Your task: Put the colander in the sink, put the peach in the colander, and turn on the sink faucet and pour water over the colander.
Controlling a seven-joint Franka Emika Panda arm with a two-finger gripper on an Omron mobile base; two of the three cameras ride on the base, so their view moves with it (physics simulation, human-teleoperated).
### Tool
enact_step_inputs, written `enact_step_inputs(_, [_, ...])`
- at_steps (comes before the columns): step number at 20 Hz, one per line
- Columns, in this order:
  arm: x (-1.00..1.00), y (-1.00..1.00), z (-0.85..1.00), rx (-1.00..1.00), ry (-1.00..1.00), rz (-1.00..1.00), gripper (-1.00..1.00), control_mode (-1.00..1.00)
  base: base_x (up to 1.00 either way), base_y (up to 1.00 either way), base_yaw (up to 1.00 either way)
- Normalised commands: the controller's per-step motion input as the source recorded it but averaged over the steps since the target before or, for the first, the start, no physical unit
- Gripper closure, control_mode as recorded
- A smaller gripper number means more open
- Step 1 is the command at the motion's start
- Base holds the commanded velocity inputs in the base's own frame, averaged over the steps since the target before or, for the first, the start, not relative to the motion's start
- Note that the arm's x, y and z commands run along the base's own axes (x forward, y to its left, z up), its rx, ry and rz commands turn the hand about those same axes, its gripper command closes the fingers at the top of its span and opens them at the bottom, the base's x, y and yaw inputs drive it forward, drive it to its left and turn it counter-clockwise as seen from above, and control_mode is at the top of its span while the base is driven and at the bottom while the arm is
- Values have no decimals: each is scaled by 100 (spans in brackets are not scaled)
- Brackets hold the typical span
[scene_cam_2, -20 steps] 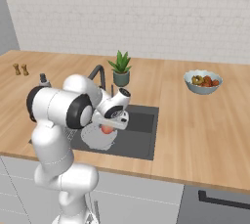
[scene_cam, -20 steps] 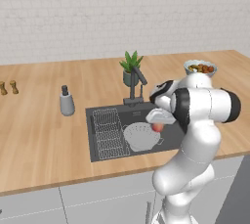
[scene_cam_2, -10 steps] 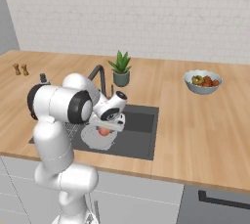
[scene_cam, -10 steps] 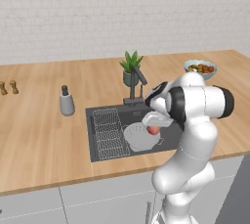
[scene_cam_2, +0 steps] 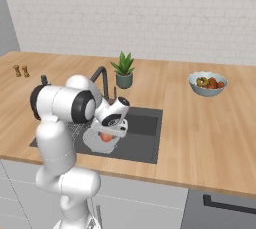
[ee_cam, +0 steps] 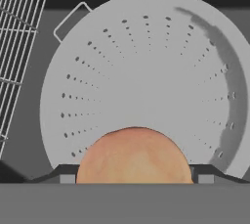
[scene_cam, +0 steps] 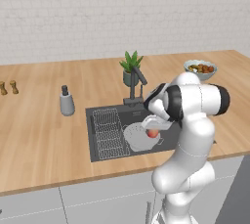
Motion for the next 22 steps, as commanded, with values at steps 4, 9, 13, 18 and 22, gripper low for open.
enact_step_inputs(4, [0, 0, -14, 0, 0, 0, 100, -100, 0, 0, 0])
enact_step_inputs(9, [3, 0, -15, 0, 0, 0, 100, -100, 0, 0, 0])
enact_step_inputs(13, [10, 0, -16, 0, 0, 0, 100, -100, 0, 0, 0])
enact_step_inputs(18, [16, 0, -14, 0, 0, 0, 100, -100, 0, 0, 0])
enact_step_inputs(22, [13, 0, -8, 0, 0, 0, 100, -100, 0, 0, 0])
